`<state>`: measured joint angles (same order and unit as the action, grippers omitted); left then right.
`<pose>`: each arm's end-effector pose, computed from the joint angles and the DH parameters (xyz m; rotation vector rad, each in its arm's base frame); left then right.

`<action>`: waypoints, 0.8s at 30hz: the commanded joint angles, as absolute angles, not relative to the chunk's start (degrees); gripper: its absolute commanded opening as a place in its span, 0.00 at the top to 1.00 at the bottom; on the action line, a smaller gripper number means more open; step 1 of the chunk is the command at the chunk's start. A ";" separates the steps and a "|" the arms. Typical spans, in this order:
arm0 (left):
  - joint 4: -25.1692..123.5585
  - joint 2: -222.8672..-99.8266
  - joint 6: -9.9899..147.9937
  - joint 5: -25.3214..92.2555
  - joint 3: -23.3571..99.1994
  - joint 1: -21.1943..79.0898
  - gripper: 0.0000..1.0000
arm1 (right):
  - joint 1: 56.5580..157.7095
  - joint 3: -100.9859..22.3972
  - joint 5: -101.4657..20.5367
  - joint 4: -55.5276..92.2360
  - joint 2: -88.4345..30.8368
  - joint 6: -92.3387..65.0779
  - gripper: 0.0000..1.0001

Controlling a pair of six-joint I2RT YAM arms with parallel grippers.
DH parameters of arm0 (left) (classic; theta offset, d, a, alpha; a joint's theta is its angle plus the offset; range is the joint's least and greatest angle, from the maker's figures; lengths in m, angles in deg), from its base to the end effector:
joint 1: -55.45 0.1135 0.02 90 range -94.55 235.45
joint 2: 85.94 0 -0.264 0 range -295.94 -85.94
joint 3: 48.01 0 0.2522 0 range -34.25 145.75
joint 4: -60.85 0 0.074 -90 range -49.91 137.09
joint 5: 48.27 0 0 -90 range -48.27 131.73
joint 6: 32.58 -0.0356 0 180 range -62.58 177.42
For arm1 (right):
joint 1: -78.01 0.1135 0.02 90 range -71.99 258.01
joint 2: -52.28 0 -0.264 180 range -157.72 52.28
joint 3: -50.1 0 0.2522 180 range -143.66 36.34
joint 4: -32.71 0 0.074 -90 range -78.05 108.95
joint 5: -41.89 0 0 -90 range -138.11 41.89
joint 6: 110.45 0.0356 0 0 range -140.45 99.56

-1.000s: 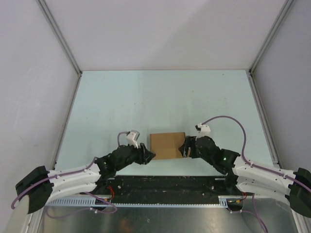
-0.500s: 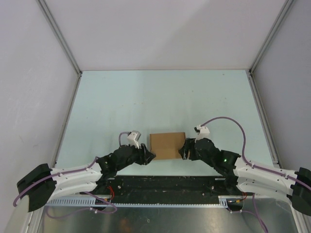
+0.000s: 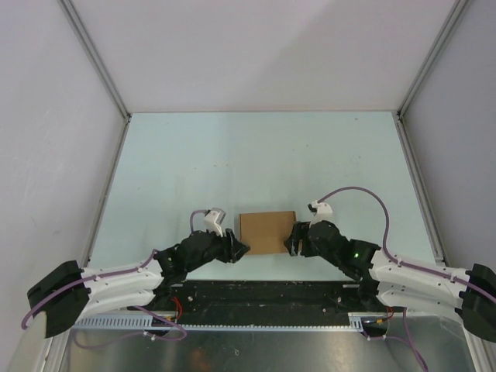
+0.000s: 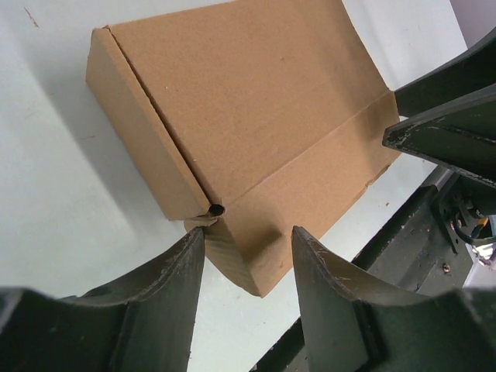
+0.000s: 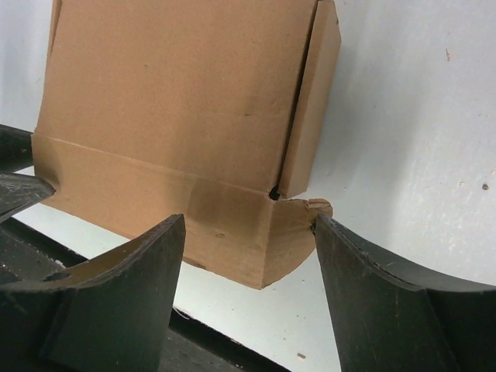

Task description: Fold the paper box

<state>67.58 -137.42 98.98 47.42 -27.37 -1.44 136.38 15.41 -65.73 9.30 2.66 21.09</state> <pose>0.0969 -0.1421 0.1461 0.2165 2.1241 -0.9780 0.1022 0.1453 0.1827 -0.1636 2.2691 0.6145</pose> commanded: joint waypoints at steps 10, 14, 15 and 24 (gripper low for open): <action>70.56 -137.88 98.82 45.51 -25.02 -1.59 0.46 | 136.28 13.84 -65.24 11.30 1.83 20.86 0.40; 70.91 -137.97 98.73 45.16 -25.02 -1.68 0.47 | 136.28 14.28 -64.11 12.01 2.01 20.78 0.46; 71.00 -138.15 98.82 45.16 -24.93 -1.68 0.47 | 136.28 14.28 -63.93 12.18 2.01 20.69 0.47; 72.05 -139.11 98.91 44.54 -25.11 -1.59 0.50 | 136.10 15.16 -63.66 12.88 2.01 20.69 0.56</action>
